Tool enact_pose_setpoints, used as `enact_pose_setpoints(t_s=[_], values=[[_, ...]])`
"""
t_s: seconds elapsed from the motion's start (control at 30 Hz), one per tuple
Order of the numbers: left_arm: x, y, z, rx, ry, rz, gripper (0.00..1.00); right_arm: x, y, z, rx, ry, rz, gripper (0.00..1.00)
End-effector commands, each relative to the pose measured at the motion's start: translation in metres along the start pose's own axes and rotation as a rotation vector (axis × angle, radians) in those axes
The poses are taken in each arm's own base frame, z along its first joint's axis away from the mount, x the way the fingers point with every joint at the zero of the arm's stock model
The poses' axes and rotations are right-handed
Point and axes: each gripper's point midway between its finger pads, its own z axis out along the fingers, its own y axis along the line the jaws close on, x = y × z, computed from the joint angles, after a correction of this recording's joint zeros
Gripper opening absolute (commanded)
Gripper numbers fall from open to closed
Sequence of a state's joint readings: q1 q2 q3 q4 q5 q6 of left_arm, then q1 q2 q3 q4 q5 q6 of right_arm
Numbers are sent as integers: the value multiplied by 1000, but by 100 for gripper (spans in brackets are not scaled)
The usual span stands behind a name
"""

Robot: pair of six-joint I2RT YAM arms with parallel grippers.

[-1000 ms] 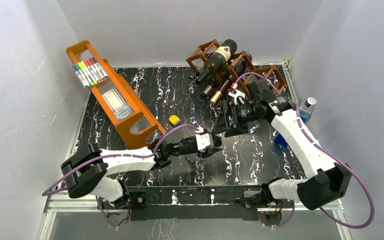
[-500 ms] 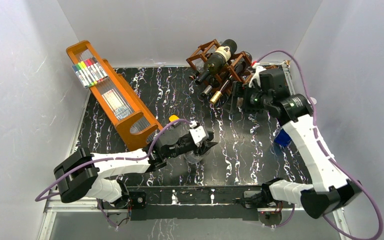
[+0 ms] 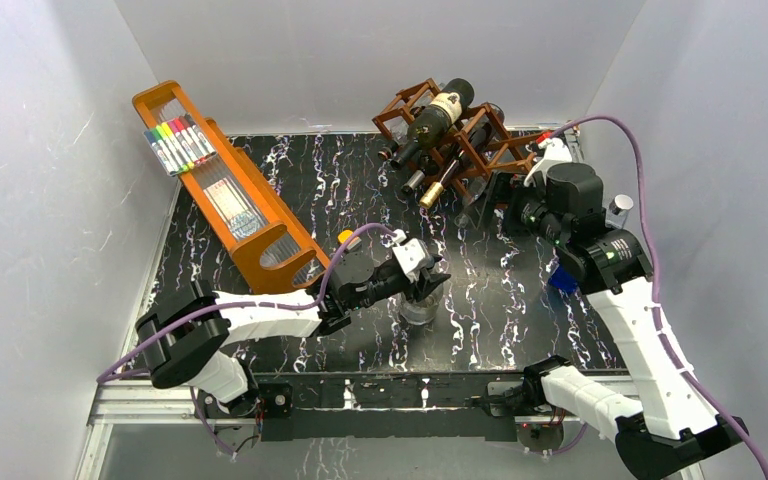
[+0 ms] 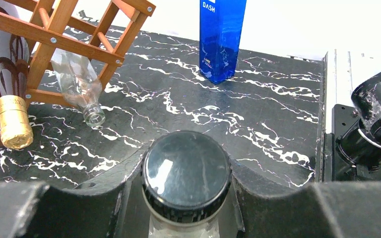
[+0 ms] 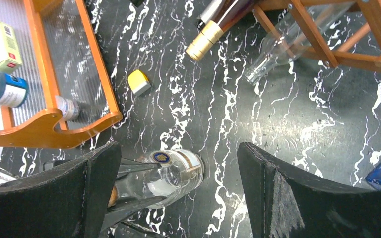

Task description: Take the wine bottle off the wine rack

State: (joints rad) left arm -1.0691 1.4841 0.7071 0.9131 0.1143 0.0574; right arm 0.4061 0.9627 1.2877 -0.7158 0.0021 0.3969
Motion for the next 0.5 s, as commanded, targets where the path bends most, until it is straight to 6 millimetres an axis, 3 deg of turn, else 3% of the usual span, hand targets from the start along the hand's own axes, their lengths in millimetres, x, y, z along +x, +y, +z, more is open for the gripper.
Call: enact_pose_setpoints(t_s=[0.0, 0.23, 0.37, 0.47], values=[[-78, 3, 5, -15, -239, -1, 0, -9, 0, -1, -2, -51, -8, 98], [-52, 11, 2, -66, -127, -12, 0, -14, 0, -3, -2, -87, -11, 98], [-49, 15, 2, -88, -99, -9, 18, -9, -1, 0, -5, -74, -14, 98], [-46, 20, 5, -113, -78, -11, 24, -4, 0, 2, -19, -52, -21, 98]])
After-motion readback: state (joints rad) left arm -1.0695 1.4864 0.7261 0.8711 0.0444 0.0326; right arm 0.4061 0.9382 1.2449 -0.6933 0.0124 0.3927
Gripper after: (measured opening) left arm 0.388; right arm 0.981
